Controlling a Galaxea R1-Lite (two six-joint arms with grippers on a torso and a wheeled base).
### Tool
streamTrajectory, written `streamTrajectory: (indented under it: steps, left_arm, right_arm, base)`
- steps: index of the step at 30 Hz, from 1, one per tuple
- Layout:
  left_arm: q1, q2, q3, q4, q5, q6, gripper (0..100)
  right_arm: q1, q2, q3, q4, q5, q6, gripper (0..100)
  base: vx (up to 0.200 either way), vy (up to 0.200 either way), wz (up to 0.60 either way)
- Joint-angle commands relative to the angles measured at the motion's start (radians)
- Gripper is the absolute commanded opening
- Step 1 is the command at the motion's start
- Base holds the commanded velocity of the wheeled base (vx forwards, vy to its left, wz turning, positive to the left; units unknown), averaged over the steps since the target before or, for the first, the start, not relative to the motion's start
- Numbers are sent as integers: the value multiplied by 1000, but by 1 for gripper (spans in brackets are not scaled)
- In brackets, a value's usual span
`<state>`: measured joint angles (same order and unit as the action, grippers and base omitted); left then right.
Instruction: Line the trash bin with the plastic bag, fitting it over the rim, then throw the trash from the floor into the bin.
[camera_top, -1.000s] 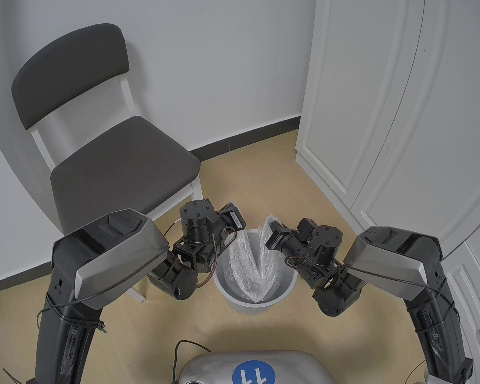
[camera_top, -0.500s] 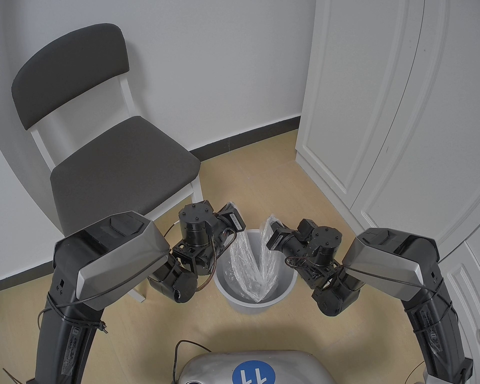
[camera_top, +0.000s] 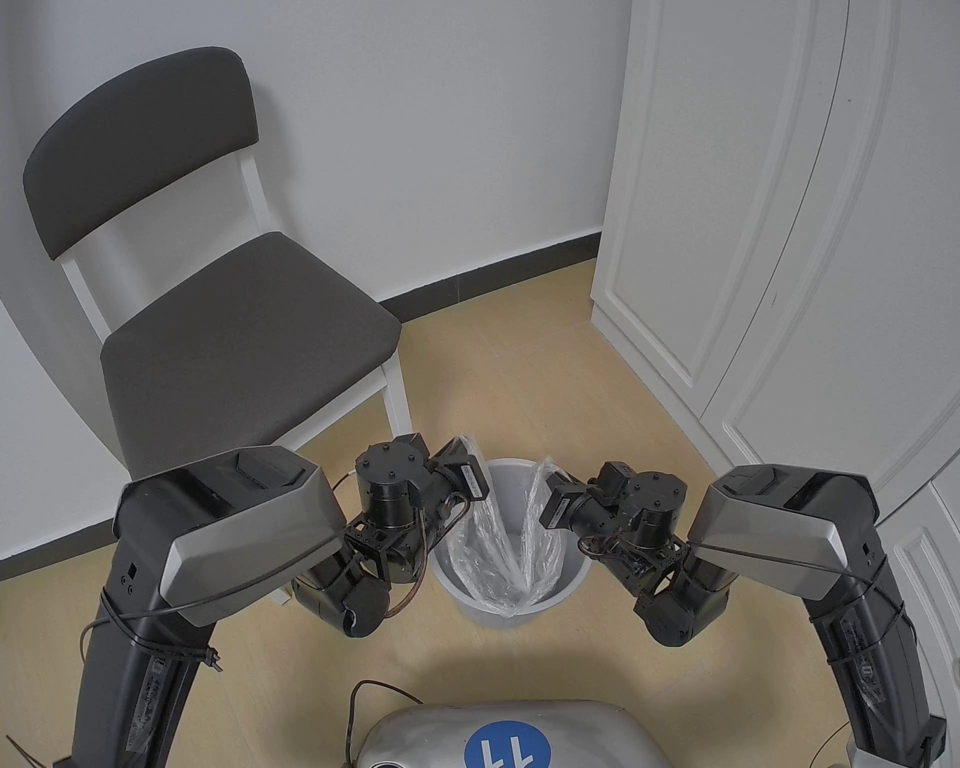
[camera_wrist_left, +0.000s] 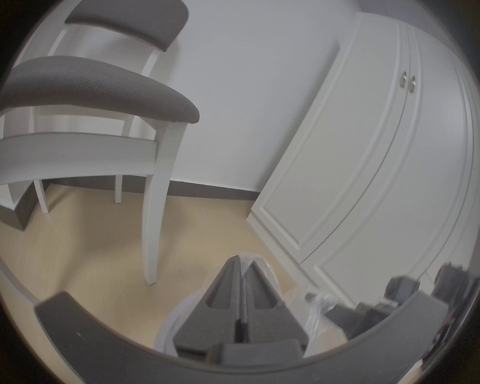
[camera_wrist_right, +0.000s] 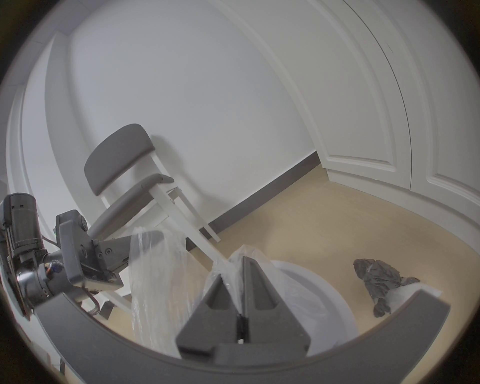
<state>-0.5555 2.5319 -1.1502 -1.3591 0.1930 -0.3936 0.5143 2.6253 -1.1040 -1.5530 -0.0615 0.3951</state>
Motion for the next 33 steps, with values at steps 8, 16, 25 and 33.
streamTrajectory:
  steps: [8, 16, 25, 33]
  left_arm:
    - [9, -93, 219, -18, 0, 110, 0]
    - [34, -140, 325, -14, 16, 233, 0]
    - [54, -197, 445, -15, 140, 481, 0]
    - [54, -186, 518, -121, 168, 582, 0]
  right_arm:
    - [-117, -168, 305, -18, 250, -144, 0]
    - [-214, -231, 432, -18, 339, -274, 0]
    - [-237, -200, 489, -16, 339, -440, 0]
    - [-270, -182, 549, -12, 331, -634, 0]
  base:
    - [0, 0, 0]
    - [0, 0, 0]
    - [0, 0, 0]
    - [0, 0, 0]
